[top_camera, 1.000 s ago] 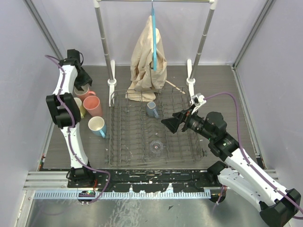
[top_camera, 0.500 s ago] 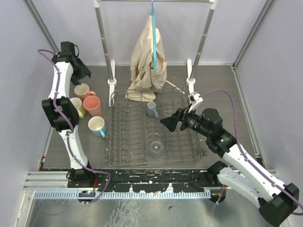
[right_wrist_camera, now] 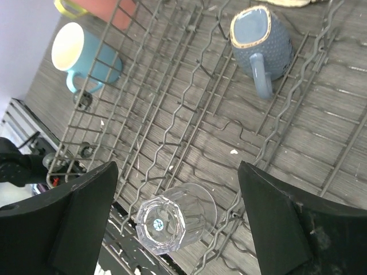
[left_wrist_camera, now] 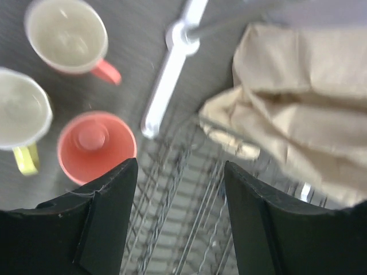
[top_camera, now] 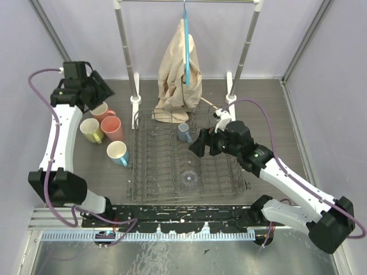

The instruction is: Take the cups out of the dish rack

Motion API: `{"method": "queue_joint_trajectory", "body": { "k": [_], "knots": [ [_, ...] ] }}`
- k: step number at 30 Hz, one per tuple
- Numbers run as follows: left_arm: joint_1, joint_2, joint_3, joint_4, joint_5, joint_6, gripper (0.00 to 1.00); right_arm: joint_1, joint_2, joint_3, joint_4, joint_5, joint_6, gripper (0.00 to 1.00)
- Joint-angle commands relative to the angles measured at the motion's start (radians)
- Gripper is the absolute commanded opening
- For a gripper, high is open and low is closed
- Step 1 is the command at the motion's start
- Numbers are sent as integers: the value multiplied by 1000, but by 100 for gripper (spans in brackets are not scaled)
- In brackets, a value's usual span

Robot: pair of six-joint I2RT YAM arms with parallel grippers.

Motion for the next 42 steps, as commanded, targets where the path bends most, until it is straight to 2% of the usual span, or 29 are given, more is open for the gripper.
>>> {"method": "queue_joint_trajectory", "body": {
  "k": [1,8,17,22,31,38,42],
  "knots": [
    [-80,-176,-210,108,48,6,69,75,99,106,-68,162,-61,91],
    [-173,-526,-497,162,69,10,69,100,306,234,-91,308,-100,91],
    [-179,-753,-701,150,166,6,70,101,599,447,-102,375,-141,92],
    [-178,-808,-755,133,196,17,71,101,720,565,-117,405,-171,92],
    [-178,-857,-740,81,219,32,72,101,924,759,-209,466,-212,92],
    [-178,-889,-740,73,212,33,74,98,970,730,-201,480,-211,90],
    [-178,-879,-747,77,227,26,74,96,981,701,-180,475,-206,82]
  ]
}}
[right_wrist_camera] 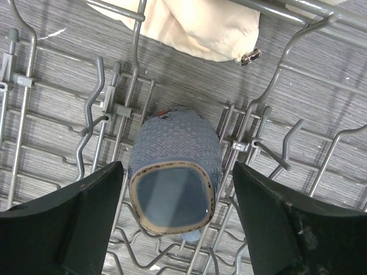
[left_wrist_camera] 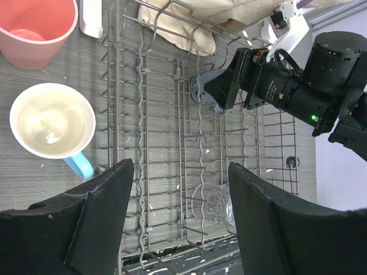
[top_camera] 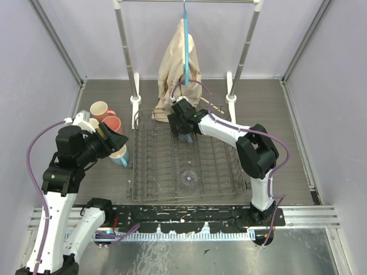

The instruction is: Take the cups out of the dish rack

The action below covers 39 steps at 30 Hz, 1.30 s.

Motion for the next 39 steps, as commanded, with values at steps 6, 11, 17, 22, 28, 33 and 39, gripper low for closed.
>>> {"method": "queue_joint_trajectory", "body": {
  "k": [6,11,17,22,28,33,39],
  "knots": [
    [-1,3,-9,-7,30,3,74,-8,11,-15,53,14,-3,41],
    [-1,-11,-18,-8,16,-1,74,-9,-15,-43,60,21,2,4],
    [-1,-6,-8,-7,16,-3,74,-7,-143,-105,67,25,27,1],
    [-1,-4,-3,-8,15,-8,74,8,-313,-138,67,12,42,1],
    [-1,1,-6,2,27,-27,74,11,-527,-204,92,-64,72,1],
    [-1,-4,-28,59,93,-69,74,10,-738,-329,217,-229,136,1],
    [-1,-44,-120,285,313,-209,76,-11,-933,-515,507,-501,301,1]
  ]
}}
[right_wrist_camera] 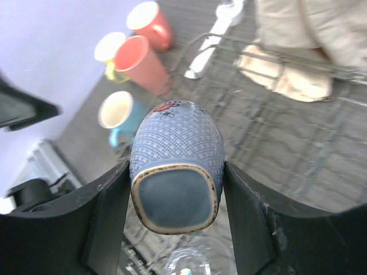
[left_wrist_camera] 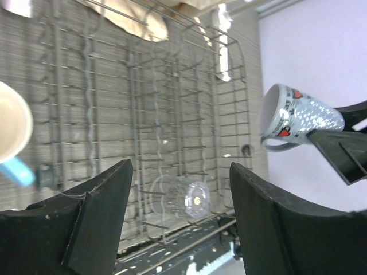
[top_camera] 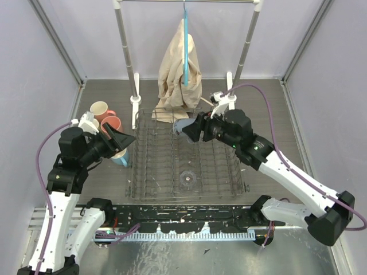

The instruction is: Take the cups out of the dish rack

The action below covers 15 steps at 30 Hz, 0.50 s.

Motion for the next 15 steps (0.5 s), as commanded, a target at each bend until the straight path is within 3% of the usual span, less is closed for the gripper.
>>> {"method": "queue_joint_trajectory", "body": {
  "k": [1,7,15],
  "knots": [
    [-1,-39,-75,259,208,-136,76,-19,-106,-103,349,-272,185,1],
    [-1,-81,-159,533,342,-280,81,-28,-105,-222,705,-499,437,1],
    [-7,-115,-240,818,428,-439,85,-29,-22,-274,1049,-594,672,1]
  ]
}}
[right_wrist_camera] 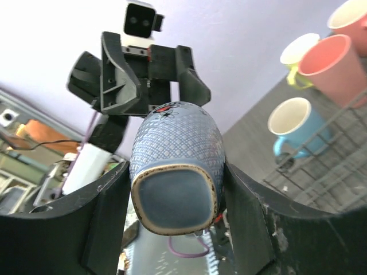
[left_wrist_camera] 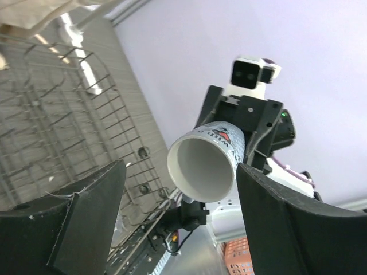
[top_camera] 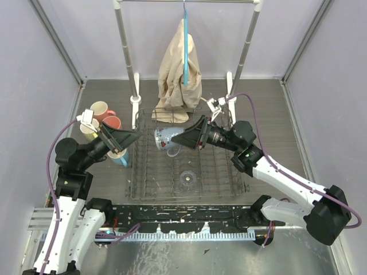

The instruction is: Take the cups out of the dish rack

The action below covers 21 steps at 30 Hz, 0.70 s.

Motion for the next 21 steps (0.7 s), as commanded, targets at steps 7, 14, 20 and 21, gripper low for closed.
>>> {"method": "queue_joint_trajectory", "body": {
  "k": [7,14,20,21],
  "knots": [
    [-56,-8,-16,242,118,-94,83,-1,79,45,382,-92,199,1],
    [-151,28,-10,245,112,-64,80,22,140,86,396,-91,203,1],
    [-268,48,-4,244,29,-25,77,32,166,90,395,-80,192,1],
    [-287,57,-2,239,17,-17,77,33,170,93,395,-80,192,1]
  ]
}}
